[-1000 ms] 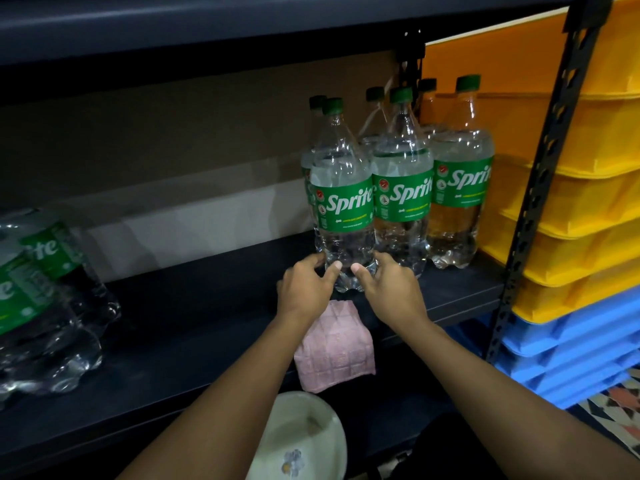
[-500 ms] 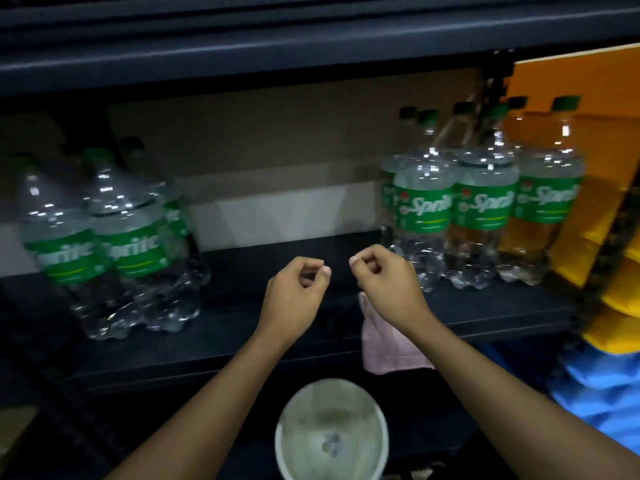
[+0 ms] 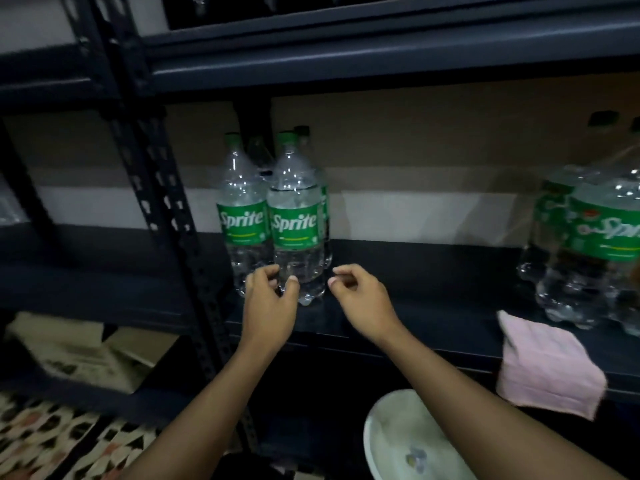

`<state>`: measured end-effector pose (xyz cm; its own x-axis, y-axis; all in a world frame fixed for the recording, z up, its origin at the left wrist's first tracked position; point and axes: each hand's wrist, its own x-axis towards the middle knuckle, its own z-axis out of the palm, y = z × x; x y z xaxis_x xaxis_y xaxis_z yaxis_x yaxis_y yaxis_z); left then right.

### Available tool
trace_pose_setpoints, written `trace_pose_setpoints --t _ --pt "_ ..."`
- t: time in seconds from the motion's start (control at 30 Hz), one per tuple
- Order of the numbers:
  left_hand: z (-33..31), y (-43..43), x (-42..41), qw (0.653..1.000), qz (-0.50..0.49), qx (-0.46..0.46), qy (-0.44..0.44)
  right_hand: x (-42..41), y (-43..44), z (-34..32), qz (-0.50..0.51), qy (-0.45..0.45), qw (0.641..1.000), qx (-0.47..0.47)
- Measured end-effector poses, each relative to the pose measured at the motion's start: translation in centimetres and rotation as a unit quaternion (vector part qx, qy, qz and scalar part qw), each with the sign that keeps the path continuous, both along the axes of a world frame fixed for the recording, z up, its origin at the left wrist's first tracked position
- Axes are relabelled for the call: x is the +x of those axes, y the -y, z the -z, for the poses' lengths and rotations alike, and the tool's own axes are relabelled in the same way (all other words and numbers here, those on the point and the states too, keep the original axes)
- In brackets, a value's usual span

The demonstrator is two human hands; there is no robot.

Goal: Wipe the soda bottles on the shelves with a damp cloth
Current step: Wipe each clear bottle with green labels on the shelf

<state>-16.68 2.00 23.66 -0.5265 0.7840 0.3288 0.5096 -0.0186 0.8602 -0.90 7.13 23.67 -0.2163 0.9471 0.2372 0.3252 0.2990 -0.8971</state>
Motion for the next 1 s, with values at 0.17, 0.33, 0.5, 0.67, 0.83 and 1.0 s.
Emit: trace_pose_setpoints --t 0.17,0.33,0.5,0.67,0.83,1.0 --pt "0.8 -1.0 -0.9 0.997 0.032 -0.058 0.027 -4.0 -1.5 0.5 -0.024 0.027 0.999 -0.021" --pt "1.4 -1.5 -0.3 0.994 0.052 -0.064 0.072 -5.0 -2.2 1.4 -0.020 -0.001 0.999 -0.047" --pt "1.8 -2.1 0.2 0.992 0.037 -0.052 0.113 -4.1 -2.1 0.9 -0.021 -0.047 0.996 -0.071" --pt "1.4 -2.2 0.7 0.989 0.048 -0.055 0.129 -2.7 -2.0 0.7 -0.006 -0.092 0.994 -0.067" --pt "0.8 -2.1 2.9 0.988 0.080 -0.066 0.113 0.4 -1.1 1.0 0.010 -0.078 0.996 -0.053" --pt "1.4 -2.4 6.2 0.988 0.109 -0.064 0.092 4.7 -0.2 1.7 0.035 -0.068 0.997 -0.026"
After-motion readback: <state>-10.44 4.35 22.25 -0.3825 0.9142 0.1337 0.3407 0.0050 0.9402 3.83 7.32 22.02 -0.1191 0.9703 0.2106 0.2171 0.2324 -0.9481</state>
